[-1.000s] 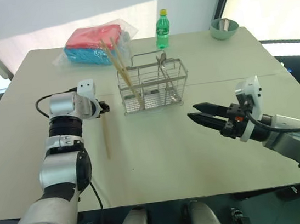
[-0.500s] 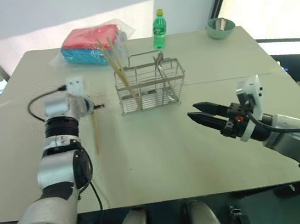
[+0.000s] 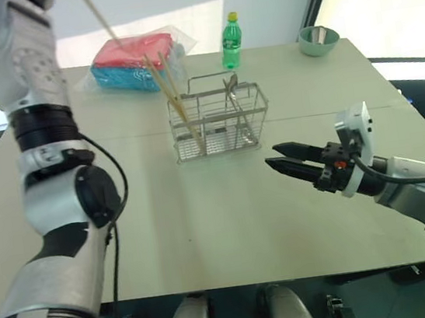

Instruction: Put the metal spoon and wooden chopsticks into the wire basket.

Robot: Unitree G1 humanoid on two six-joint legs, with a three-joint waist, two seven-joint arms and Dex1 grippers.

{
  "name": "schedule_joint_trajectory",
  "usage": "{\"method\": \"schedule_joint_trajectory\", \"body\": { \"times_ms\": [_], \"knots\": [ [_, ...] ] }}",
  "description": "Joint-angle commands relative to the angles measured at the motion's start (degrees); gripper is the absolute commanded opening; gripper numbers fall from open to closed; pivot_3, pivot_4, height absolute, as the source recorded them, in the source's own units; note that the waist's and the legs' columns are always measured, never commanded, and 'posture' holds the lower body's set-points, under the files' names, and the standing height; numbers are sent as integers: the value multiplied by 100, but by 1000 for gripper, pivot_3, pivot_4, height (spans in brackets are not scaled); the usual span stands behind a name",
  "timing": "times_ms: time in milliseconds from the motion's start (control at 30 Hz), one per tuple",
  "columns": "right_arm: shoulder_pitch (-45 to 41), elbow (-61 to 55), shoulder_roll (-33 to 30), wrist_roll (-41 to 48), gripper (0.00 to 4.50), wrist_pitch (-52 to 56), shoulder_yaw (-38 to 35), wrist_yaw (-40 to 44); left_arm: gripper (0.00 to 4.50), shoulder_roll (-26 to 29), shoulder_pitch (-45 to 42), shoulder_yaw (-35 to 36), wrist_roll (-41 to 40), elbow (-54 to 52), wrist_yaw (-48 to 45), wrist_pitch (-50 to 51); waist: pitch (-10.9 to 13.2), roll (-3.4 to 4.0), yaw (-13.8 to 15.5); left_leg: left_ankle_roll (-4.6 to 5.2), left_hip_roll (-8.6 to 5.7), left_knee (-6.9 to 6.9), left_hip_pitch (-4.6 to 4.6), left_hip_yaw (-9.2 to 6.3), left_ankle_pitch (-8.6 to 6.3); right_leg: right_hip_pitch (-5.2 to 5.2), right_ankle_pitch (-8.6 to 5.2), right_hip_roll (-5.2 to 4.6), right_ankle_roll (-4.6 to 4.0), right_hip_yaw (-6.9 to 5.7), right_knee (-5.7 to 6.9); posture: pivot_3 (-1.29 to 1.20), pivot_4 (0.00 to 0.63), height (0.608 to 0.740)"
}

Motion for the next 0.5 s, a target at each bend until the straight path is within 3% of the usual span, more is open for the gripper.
{"method": "schedule_joint_trajectory", "body": {
  "times_ms": [33,333,500],
  "knots": [
    [87,-208,44,72,1898,-75,-157,-121,47,-285,561,-494,-72,-712,-313,427,-9,16,-3,-1,3,-1,2,0,1,1,0,5,0,1,0,0,150,667],
    [333,-380,105,190,1898,-107,-310,-377,47,-629,1782,-1247,399,-1369,-510,243,-8,28,-131,-1,9,-1,-1,2,3,-4,0,13,-3,6,2,0,150,667],
    [324,-355,102,304,1898,-88,-389,-486,1991,-802,1995,-1255,349,-1495,-559,157,-8,29,-125,0,8,-1,0,1,2,0,0,12,-3,6,-3,0,150,667]
  ]
}}
